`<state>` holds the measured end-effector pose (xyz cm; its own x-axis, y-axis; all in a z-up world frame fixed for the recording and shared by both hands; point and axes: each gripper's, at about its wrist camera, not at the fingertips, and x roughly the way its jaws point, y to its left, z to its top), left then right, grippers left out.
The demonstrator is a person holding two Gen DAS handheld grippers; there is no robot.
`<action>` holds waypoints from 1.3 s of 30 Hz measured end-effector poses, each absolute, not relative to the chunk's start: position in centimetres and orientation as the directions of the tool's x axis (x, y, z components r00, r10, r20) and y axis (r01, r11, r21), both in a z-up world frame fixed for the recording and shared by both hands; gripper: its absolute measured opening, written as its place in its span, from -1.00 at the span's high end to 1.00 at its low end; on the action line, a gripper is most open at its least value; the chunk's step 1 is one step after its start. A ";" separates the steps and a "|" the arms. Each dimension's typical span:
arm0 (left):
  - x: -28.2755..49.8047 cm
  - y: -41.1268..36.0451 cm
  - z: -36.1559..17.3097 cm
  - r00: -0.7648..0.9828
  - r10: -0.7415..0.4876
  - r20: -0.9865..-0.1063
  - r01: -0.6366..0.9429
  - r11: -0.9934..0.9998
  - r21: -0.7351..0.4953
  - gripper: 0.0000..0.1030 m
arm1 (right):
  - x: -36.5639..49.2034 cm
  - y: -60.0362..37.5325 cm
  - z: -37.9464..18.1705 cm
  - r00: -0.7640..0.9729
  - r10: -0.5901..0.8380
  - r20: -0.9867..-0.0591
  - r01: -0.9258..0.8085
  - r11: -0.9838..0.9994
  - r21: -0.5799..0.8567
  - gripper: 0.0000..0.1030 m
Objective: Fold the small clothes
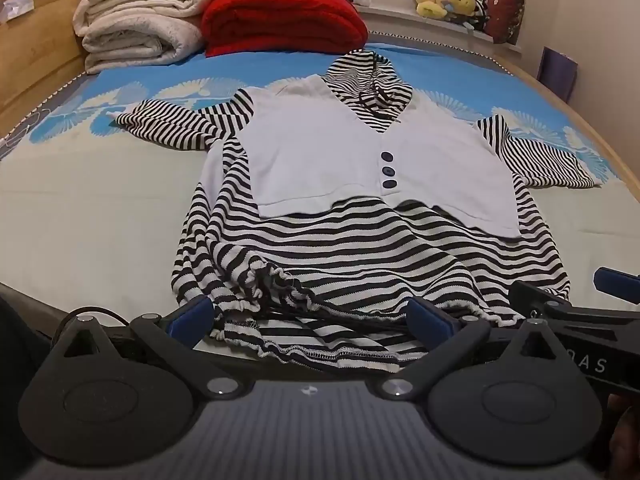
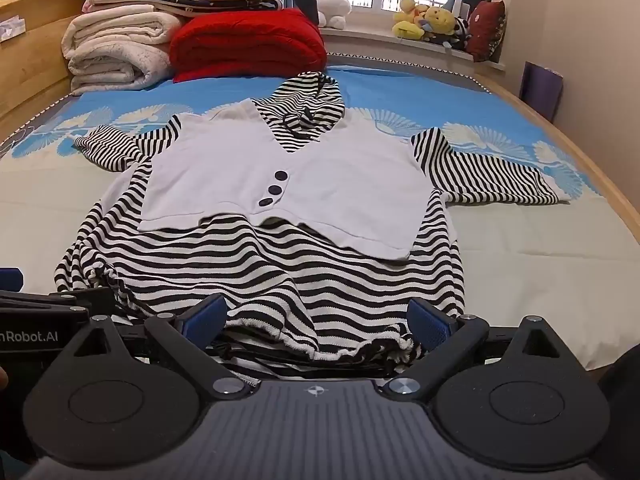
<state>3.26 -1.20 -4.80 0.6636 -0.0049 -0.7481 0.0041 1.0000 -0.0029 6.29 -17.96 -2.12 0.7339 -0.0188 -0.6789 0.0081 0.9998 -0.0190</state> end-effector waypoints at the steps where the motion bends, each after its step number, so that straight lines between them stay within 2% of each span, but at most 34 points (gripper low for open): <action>1: 3.2 -1.2 -4.8 0.663 -0.004 -0.749 0.004 1.000 -0.003 -0.99 | 6.3 -18.0 -2.1 0.734 -0.019 -0.679 0.008 1.000 -0.019 -0.88; 28: 3.3 -1.3 -5.0 0.663 -0.003 -0.749 0.007 1.000 0.002 -0.99 | 6.6 -17.8 -2.1 0.734 -0.020 -0.678 0.008 1.000 -0.021 -0.88; 31: 3.8 -1.9 -3.8 0.706 -0.003 -0.708 0.020 1.000 0.017 -0.99 | 6.0 -17.6 -0.7 0.774 -0.045 -0.632 0.041 0.999 -0.021 -0.83; 33: 4.7 -2.1 -2.1 0.734 -0.050 -0.678 0.060 0.998 -0.009 -0.99 | 7.1 -21.1 0.8 0.823 -0.092 -0.560 0.113 0.994 0.004 -0.83; 35: 6.0 -2.0 -0.3 0.767 -0.079 -0.636 0.097 0.995 -0.008 -0.99 | 7.2 -22.9 1.3 0.832 -0.138 -0.538 0.182 0.983 0.029 -0.85; 39: 10.4 0.6 1.3 0.769 -0.097 -0.632 0.099 0.995 -0.033 -0.99 | 10.0 -27.0 -0.4 0.733 -0.172 -0.658 0.260 0.965 0.037 -0.85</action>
<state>10.42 0.64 1.27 0.7688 -0.0975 -0.6320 0.0991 0.9945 -0.0329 10.03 -27.03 -0.40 0.7334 -0.1723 -0.6576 0.2601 0.9649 0.0373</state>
